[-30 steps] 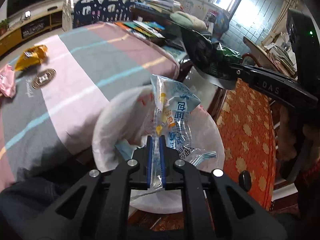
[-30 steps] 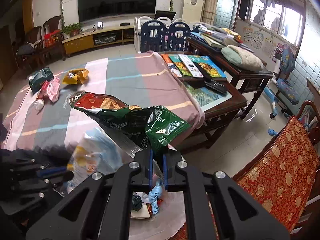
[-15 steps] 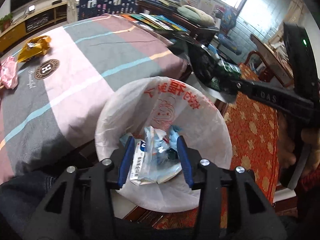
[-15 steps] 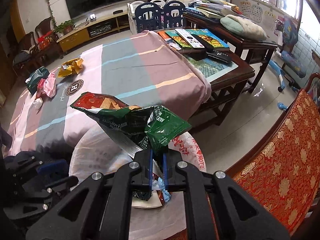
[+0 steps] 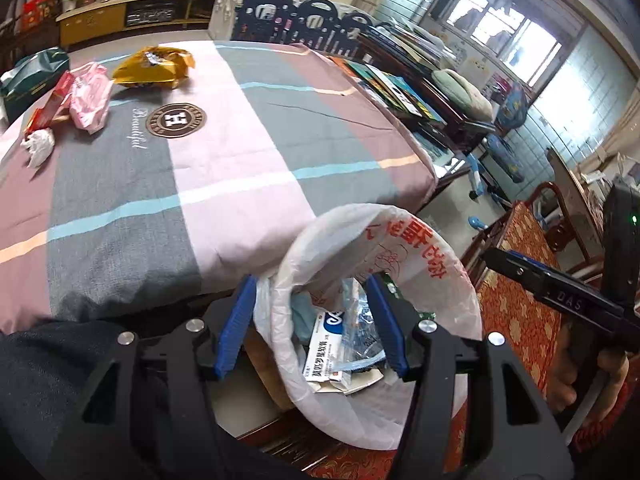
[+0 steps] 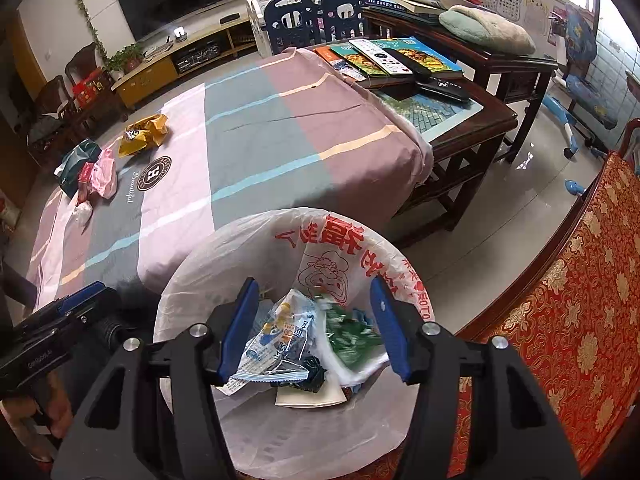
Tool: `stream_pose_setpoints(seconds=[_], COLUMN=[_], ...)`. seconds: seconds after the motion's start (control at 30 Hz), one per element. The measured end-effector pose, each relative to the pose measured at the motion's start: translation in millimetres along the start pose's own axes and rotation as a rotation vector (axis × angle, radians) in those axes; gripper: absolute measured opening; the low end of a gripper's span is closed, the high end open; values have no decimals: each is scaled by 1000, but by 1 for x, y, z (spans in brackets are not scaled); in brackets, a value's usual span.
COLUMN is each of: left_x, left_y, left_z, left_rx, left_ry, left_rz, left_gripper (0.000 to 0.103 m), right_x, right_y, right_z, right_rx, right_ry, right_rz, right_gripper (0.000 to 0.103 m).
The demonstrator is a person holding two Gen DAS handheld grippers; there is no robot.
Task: Collect trash
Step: 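Carry the green wrapper and clear bag over the bin and release both, then move both open grippers back over the remaining trash on the table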
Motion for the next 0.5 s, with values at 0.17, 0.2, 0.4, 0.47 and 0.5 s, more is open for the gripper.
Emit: stream_pose_setpoints(seconds=[0.17, 0.2, 0.4, 0.47, 0.5], left_x=[-6, -8, -29, -33, -34], left_y=[6, 8, 45, 58, 62], left_z=[35, 44, 97, 123, 135], left_rx=[-96, -120, -233, -280, -303], left_ry=[65, 80, 154, 202, 221], left_rz=[-47, -60, -211, -251, -264], left_gripper=[58, 58, 72, 73, 73], right_x=[6, 8, 13, 12, 11], right_y=[-15, -19, -39, -45, -49], right_z=[9, 12, 40, 55, 65], right_rx=[-22, -27, -75, -94, -102], right_ry=[-10, -8, -17, -8, 3], right_rz=[37, 47, 74, 74, 77], right_gripper=[59, 59, 59, 59, 59])
Point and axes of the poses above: each gripper's, at about its wrist camera, not at the fingertips, and y roughly against the way its jaws point, z to its left, x to its underside, the point moved 8 cm from there along -y, roughly the way its jaws point, and after that the axes turned 1 degree about -y, right-handed, at the moved point
